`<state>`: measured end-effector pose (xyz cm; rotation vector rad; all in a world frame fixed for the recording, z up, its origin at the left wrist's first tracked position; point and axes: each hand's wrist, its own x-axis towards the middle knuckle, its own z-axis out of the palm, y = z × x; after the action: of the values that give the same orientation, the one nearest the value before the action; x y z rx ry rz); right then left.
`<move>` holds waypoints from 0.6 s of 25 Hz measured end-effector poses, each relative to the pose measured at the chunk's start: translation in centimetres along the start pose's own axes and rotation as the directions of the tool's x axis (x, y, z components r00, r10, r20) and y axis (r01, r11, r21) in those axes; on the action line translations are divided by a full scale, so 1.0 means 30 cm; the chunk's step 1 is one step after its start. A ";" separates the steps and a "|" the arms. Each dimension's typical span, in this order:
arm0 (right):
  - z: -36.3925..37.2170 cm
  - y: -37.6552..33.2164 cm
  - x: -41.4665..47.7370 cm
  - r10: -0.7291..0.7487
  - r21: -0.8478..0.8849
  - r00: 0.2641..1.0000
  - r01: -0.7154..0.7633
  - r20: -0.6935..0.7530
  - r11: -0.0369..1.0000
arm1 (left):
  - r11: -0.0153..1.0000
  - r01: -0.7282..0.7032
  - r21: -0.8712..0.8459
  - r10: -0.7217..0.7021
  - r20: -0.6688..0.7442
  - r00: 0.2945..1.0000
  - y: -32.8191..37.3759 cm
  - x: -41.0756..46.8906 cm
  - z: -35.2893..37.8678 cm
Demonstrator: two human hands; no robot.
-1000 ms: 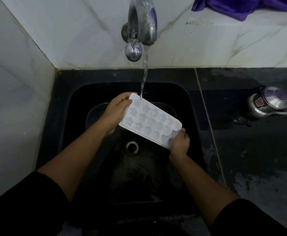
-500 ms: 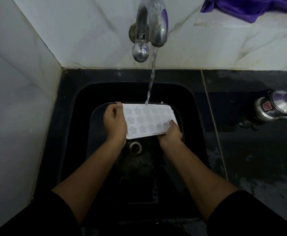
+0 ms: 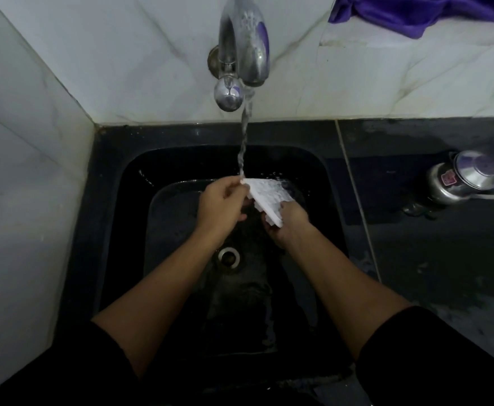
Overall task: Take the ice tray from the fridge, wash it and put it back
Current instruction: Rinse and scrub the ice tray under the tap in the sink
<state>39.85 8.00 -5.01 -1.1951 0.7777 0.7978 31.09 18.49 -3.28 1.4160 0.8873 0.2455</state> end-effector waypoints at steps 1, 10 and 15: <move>-0.001 0.006 0.002 -0.008 -0.034 1.000 0.008 0.000 0.999 | 0.999 0.005 0.034 -0.004 -0.014 1.000 -0.001 -0.001 -0.002; -0.015 -0.007 0.022 -0.075 -0.116 0.997 0.076 0.011 0.990 | 0.992 0.117 0.054 -0.119 0.033 0.992 0.034 0.028 -0.022; -0.061 -0.020 0.002 -0.142 -0.299 0.984 0.168 0.108 0.939 | 0.975 0.199 0.099 -0.216 0.216 0.952 0.043 0.025 -0.049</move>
<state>40.22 6.10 -5.12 -1.4715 0.4915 0.8528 31.08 20.31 -2.25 1.3764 0.8564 -0.1086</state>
